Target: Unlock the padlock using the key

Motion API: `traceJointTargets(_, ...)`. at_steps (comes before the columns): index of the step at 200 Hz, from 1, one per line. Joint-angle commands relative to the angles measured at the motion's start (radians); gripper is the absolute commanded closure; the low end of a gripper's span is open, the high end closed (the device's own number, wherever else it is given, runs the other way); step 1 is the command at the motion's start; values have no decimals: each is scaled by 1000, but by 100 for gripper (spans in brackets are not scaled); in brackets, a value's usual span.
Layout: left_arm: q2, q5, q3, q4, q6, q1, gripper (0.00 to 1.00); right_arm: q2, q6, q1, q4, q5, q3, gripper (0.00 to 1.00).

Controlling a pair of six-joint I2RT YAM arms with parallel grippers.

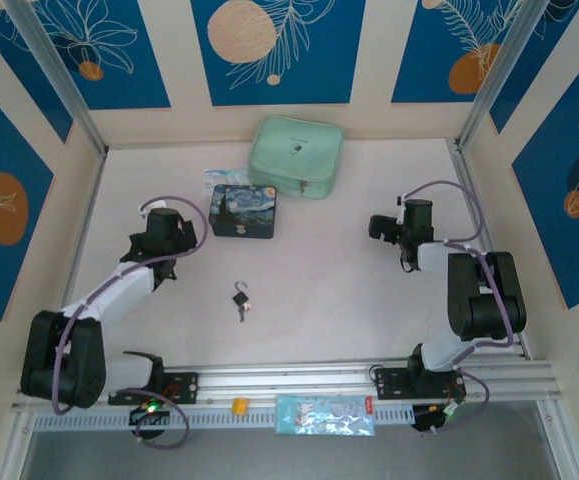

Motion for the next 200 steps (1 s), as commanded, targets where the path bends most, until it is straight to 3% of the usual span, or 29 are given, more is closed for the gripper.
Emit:
traceJointTargets(1,30,-68,-3,104,120,24,1,-77,-54,9,274,-45,-113,1)
traceJointTargets(29,90,-81,-70,338,212,30,1,-55,-31,-19,524,-79,-243,1)
traceJointTargets(65,190,-12,-127,549,257,49,1,-56,-45,-2,501,-46,-236,1)
traceJointTargets(86,213,60,-110,565,299,62,0,-60,-45,1,498,-45,-237,1)
traceJointTargets(95,226,98,-152,693,328,68,1,-59,-46,1,500,-46,-237,1)
traceJointTargets(116,225,200,-225,801,320,96,1,-59,-46,1,499,-45,-237,1)
traceJointTargets(138,300,265,-348,1121,315,125,1,-59,-45,1,498,-47,-237,1)
traceJointTargets(200,280,277,-370,1116,295,138,1,-59,-48,3,500,-44,-237,1)
